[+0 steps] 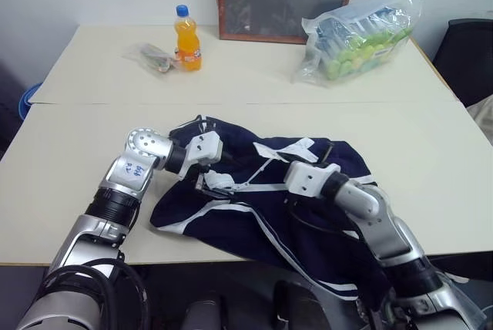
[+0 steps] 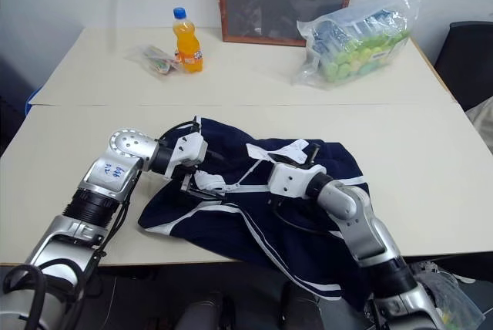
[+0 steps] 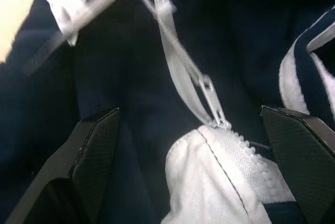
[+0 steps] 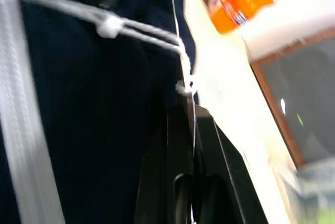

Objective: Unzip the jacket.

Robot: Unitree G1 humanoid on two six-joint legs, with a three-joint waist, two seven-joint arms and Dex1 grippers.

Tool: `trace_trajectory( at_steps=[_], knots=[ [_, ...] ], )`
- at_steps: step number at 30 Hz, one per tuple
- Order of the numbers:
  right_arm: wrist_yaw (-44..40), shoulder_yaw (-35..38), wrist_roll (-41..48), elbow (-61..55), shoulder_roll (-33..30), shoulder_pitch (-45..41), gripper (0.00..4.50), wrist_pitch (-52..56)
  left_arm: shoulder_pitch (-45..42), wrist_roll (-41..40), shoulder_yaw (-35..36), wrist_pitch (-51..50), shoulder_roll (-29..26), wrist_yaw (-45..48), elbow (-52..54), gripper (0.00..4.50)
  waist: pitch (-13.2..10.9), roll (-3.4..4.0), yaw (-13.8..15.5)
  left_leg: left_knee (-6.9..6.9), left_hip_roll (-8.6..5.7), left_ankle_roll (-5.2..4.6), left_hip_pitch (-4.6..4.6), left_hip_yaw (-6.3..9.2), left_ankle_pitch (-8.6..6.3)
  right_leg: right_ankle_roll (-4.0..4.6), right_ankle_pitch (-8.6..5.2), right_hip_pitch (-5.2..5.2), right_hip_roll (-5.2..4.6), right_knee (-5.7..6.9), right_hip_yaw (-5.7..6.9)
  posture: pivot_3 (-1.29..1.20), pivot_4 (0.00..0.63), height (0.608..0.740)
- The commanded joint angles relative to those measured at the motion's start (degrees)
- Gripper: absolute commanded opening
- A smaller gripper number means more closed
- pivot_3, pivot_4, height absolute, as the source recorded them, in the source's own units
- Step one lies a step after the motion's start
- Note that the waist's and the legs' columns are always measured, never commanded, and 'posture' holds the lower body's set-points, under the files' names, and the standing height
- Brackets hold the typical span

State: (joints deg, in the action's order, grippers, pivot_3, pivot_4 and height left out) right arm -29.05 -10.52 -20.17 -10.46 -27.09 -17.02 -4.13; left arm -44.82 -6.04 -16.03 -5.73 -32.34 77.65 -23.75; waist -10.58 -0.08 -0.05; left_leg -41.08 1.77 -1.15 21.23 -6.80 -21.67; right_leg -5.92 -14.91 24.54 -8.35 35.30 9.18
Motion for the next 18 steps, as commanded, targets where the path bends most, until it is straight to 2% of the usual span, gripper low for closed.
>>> trace_trajectory(
  at_steps=[1,8,12,18],
  knots=[
    [1.02,3.31,0.96,-6.86,0.15,1.95,0.02,4.08,-1.23,3.97,-1.73,6.33,0.17,-0.53,-5.61,4.50,0.00,0.00,-0.05,0.01,0.00,0.00,0.00,-0.01,0.00,0.00,0.00,0.00,0.00,0.00,0.00,0.00,0.150,0.740],
    [2.76,6.51,0.34,-11.28,0.75,6.91,0.02,11.07,-4.74,8.10,-2.50,14.32,2.82,-5.41,-18.86,4.50,0.10,0.03,0.26,-0.03,-0.03,-0.03,-0.10,0.01,0.02,0.00,0.00,-0.10,-0.03,0.05,0.00,0.00,0.150,0.740],
    [4.51,9.83,0.00,-12.37,0.29,9.40,0.02,14.30,-5.43,8.05,-2.21,16.01,3.68,-6.18,-21.64,4.50,0.21,0.04,0.51,-0.05,-0.07,-0.08,-0.15,0.01,0.05,0.00,0.00,-0.14,-0.09,0.12,-0.01,0.00,0.150,0.740],
    [6.07,21.31,2.34,-11.51,-2.85,12.14,0.02,18.22,-5.03,7.79,-1.72,16.66,3.79,-5.87,-22.16,4.50,0.27,0.05,0.98,-0.10,-0.08,-0.08,-0.16,0.01,0.05,0.00,0.00,-0.14,-0.11,0.17,-0.04,0.00,0.150,0.740]
  ],
)
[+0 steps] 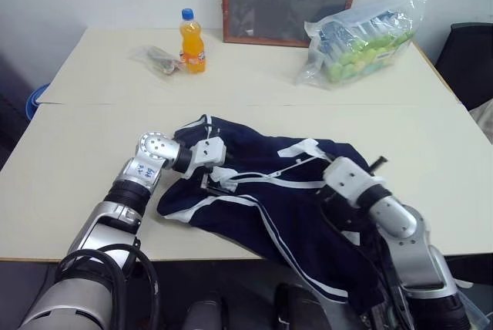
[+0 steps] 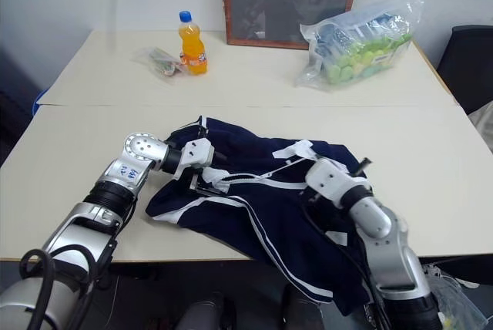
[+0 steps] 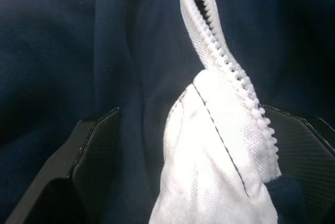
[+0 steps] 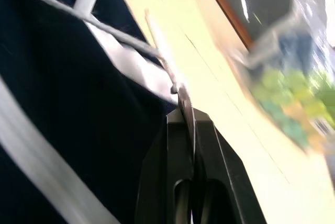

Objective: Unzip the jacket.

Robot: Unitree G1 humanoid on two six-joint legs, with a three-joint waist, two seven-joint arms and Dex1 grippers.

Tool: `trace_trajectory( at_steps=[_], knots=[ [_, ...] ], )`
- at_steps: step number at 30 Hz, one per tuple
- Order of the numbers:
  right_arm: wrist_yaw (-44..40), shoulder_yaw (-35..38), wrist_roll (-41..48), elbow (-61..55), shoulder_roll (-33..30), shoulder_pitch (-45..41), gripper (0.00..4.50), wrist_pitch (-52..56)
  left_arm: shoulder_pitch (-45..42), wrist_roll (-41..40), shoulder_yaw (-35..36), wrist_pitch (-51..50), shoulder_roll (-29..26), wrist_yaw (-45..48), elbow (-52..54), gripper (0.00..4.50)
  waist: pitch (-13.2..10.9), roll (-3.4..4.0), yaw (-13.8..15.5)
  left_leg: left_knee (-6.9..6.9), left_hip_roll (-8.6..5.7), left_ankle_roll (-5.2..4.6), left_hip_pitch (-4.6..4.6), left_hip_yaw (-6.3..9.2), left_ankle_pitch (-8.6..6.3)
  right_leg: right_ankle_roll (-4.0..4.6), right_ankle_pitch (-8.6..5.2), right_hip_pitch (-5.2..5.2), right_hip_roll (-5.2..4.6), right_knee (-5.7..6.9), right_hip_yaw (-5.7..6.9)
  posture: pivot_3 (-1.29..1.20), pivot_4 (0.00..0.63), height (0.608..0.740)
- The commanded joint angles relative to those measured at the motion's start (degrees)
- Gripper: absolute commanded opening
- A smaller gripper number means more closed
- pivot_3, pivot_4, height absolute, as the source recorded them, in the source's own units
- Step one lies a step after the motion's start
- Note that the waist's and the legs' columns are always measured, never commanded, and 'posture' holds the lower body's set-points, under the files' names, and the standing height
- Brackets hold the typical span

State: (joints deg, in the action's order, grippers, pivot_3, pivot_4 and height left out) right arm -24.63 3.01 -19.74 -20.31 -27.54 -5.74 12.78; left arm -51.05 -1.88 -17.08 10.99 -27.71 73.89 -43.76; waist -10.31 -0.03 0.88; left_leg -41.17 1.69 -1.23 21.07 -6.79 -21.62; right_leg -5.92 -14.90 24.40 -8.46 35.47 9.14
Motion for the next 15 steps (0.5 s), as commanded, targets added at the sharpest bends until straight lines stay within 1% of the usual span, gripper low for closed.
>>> trace_trajectory(
  at_steps=[1,5,7,9,11,15],
  knots=[
    [1.65,10.21,2.71,-0.97,-3.32,1.48,0.02,1.48,1.32,3.59,-0.61,-0.04,-0.85,-2.08,-2.14,4.50,0.00,0.00,0.05,0.00,-0.01,0.00,0.00,0.00,0.00,0.00,0.00,0.00,0.00,0.00,-0.01,0.00,0.150,0.740],
    [1.37,17.60,4.86,2.52,-7.66,4.20,0.02,0.25,2.00,3.42,-0.41,-0.25,-0.99,-1.90,-1.42,4.50,0.00,0.00,0.16,0.03,0.00,0.00,-0.01,0.00,0.00,0.00,0.00,0.00,0.00,-0.01,0.01,0.00,0.150,0.740],
    [1.02,22.68,6.62,7.63,-11.08,5.11,0.02,-1.37,2.41,3.30,-0.31,-0.32,-1.05,-1.75,-1.24,4.50,0.03,0.02,0.06,0.04,0.00,0.00,-0.04,-0.02,0.00,0.00,0.00,0.00,0.00,-0.01,-0.02,0.00,0.150,0.740],
    [0.85,25.56,8.13,11.37,-13.43,5.54,0.02,-2.67,2.70,3.22,-0.23,-0.43,-1.10,-1.65,-1.00,4.50,0.05,0.06,0.07,0.05,-0.01,-0.01,-0.06,-0.06,0.00,0.00,0.00,0.00,0.00,0.00,-0.05,0.00,0.150,0.740],
    [0.68,28.97,10.70,18.62,-16.59,4.21,0.02,-3.07,2.94,3.24,-0.10,-0.42,-1.13,-1.60,-0.93,4.50,0.06,0.08,0.01,0.10,0.00,-0.01,-0.10,-0.07,0.01,0.00,0.00,0.00,0.00,-0.01,-0.06,0.00,0.150,0.740],
    [0.33,32.01,14.46,27.95,-20.34,0.67,0.02,-2.61,3.12,3.32,0.03,-0.41,-1.17,-1.57,-0.94,4.50,0.07,0.09,-0.27,0.14,0.00,-0.03,-0.20,-0.10,0.02,0.00,0.00,-0.06,-0.01,-0.02,-0.09,0.00,0.150,0.740]
  ],
)
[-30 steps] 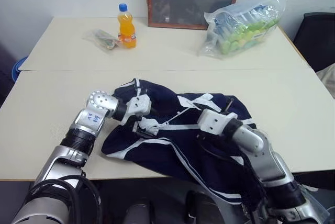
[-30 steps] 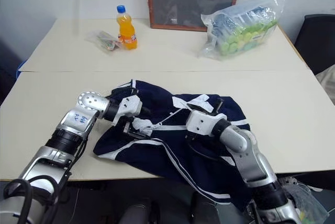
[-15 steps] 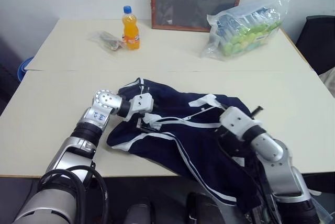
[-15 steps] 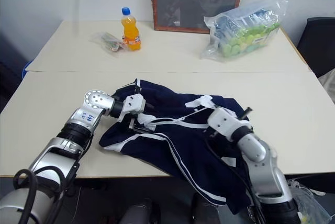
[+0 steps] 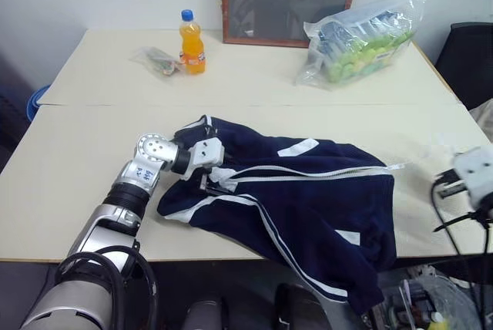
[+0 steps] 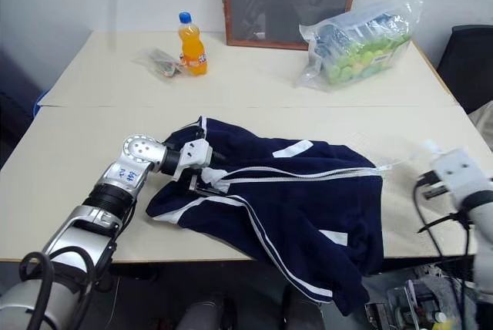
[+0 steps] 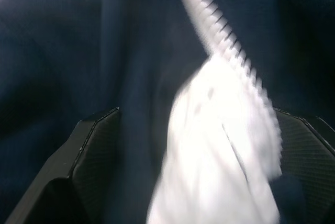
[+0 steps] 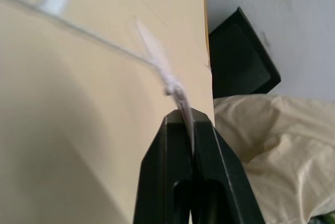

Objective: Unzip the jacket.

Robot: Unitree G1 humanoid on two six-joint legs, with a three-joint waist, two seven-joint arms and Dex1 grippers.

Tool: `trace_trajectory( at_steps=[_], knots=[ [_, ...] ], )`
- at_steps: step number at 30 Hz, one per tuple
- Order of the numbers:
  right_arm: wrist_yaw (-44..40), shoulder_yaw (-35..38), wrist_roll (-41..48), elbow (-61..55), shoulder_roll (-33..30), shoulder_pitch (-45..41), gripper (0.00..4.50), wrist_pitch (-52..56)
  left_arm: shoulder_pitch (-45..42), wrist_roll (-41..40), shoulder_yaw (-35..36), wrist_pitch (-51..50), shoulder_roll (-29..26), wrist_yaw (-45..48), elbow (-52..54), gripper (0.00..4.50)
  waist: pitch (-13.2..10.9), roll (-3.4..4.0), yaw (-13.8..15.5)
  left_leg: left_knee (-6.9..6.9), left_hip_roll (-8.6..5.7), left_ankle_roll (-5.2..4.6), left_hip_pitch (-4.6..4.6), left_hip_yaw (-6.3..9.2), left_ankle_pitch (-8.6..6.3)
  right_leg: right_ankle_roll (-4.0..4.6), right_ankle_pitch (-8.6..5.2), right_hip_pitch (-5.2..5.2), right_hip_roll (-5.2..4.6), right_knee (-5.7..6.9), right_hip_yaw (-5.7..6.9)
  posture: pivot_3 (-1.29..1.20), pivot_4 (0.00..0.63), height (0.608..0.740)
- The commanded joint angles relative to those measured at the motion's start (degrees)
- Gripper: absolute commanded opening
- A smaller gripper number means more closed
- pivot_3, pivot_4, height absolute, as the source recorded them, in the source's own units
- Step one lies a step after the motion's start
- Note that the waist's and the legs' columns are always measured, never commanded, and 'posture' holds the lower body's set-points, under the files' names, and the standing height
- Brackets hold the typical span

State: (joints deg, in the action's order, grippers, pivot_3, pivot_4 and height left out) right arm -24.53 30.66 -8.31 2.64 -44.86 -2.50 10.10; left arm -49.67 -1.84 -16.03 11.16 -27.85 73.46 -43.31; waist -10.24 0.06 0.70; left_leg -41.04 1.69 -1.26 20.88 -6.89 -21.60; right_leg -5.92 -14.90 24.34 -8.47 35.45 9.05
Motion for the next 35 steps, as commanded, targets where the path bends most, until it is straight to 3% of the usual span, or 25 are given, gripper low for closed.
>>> trace_trajectory(
  at_steps=[1,4,7,11,15,20,25,29,35],
  knots=[
    [-0.29,4.56,4.54,7.01,-3.69,-4.20,0.02,0.75,1.79,3.30,-0.96,-0.59,-1.06,-1.15,-1.35,4.50,0.02,0.04,-0.14,0.03,0.00,0.00,-0.07,0.00,0.00,0.00,0.00,-0.04,0.00,0.00,-0.02,0.00,0.150,0.740],
    [-3.24,2.34,7.66,8.32,-4.42,-6.58,0.02,-0.06,1.89,3.28,-0.70,-0.68,-1.06,-1.36,-1.21,4.50,0.03,0.06,-0.35,0.11,0.00,0.00,-0.28,0.01,0.00,0.00,0.00,-0.19,-0.02,-0.04,-0.07,0.00,0.150,0.740],
    [-12.79,-5.10,10.29,2.50,-4.62,-5.18,0.02,-4.17,2.00,1.00,1.14,-3.33,-0.89,-1.15,0.86,4.50,0.03,0.06,-0.74,0.28,0.04,0.00,-0.59,0.08,0.00,0.00,0.00,-0.54,-0.01,-0.25,0.00,0.00,0.150,0.740],
    [-24.77,-13.65,8.68,3.15,-10.72,-3.28,0.02,-12.02,2.82,-3.87,4.54,-11.36,-1.99,1.71,8.20,4.50,0.01,0.08,-0.78,0.40,0.04,-0.01,-0.68,0.30,-0.01,-0.01,0.00,-0.64,-0.01,-0.34,0.01,0.00,0.150,0.740],
    [-34.85,-14.90,13.49,7.08,-16.11,-4.68,0.93,-13.20,4.68,-8.66,7.59,-21.32,-6.39,5.18,18.26,4.50,-0.12,0.03,-0.84,0.43,0.00,-0.07,-0.53,0.21,-0.04,-0.05,0.02,-0.58,-0.01,-0.54,0.08,0.00,0.150,0.740],
    [-50.22,-10.55,24.22,8.70,-23.10,-3.74,2.66,-7.68,7.83,-15.31,12.22,-32.55,-16.87,11.12,28.84,4.50,-0.24,0.06,-0.83,0.45,0.07,-0.06,-0.54,0.20,-0.05,-0.05,0.02,-0.59,0.04,-0.60,0.11,0.00,0.150,0.740],
    [-60.64,-1.20,33.40,12.55,-30.08,-2.95,4.45,8.32,11.65,-18.13,19.53,-35.83,-30.22,14.97,31.09,4.50,-0.37,0.14,-0.82,0.44,0.13,-0.04,-0.63,0.47,-0.06,-0.05,0.03,-0.65,0.00,-0.57,0.05,0.00,0.150,0.740],
    [-66.88,6.31,37.89,13.79,-32.95,-0.07,4.45,19.75,16.27,-20.51,25.54,-36.67,-36.37,13.84,31.18,4.50,-0.42,0.15,-0.71,0.52,0.25,-0.03,-0.61,0.51,-0.09,-0.04,0.02,-0.62,-0.04,-0.66,0.07,0.00,0.150,0.740],
    [-62.48,11.64,39.64,11.04,-30.00,2.36,4.45,24.90,25.21,-21.36,32.78,-35.43,-37.20,8.76,33.23,4.50,-0.46,0.24,-0.83,0.56,0.25,-0.06,-0.59,0.50,-0.14,-0.05,0.02,-0.60,-0.10,-0.68,0.07,0.00,0.150,0.740]
  ],
)
